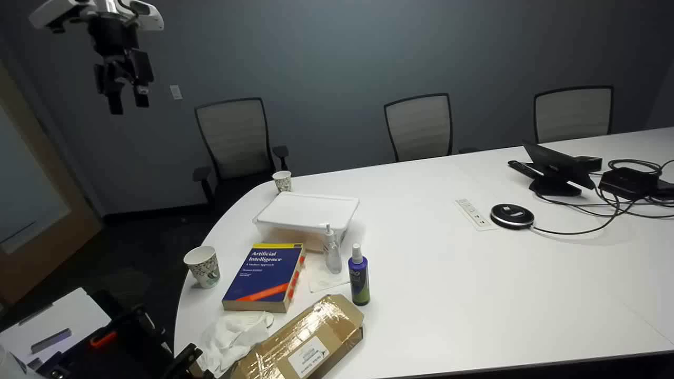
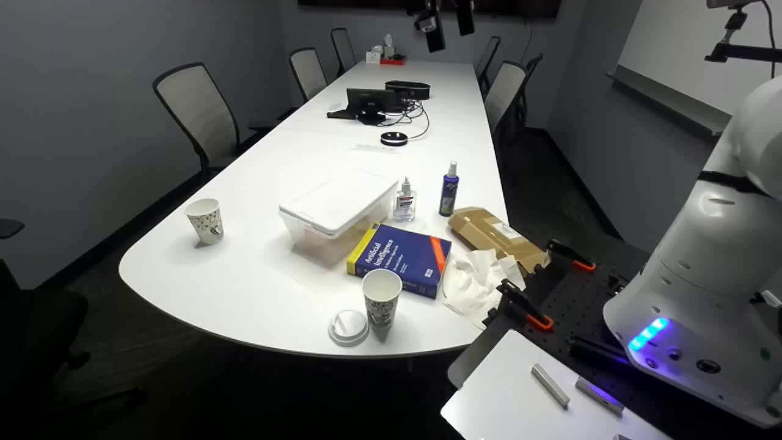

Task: Remove the white lid from the clear container.

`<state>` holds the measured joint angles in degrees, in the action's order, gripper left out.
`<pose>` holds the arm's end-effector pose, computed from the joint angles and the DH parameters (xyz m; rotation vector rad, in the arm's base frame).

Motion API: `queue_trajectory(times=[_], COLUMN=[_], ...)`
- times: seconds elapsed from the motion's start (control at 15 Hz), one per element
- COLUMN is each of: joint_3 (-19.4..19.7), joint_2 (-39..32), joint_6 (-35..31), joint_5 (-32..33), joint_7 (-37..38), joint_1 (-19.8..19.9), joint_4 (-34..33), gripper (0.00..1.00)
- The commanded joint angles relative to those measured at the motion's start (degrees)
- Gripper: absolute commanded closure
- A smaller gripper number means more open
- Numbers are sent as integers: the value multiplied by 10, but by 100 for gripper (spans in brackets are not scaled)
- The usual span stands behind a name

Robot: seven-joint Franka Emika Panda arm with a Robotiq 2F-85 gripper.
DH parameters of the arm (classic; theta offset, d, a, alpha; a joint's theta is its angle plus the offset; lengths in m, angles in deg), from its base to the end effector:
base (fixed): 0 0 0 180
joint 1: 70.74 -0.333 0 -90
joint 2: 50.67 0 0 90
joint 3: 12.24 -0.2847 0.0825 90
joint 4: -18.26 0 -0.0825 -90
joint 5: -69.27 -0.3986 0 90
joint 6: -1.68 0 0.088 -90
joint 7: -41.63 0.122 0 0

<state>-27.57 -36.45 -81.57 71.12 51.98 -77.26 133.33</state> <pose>0.4312 0.1753 0.4884 2.9217 0.2693 -0.4103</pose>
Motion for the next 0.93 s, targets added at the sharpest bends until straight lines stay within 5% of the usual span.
queue_trajectory(times=[0.0,0.33,0.87], joint_3=[10,17,57], joint_2=[-2,-53,-294], joint_6=[2,-54,-355], joint_5=[2,32,148], joint_7=[3,-1,28], joint_1=[-12,-4,-16], joint_4=[-2,-14,-73], gripper=[0,0,0])
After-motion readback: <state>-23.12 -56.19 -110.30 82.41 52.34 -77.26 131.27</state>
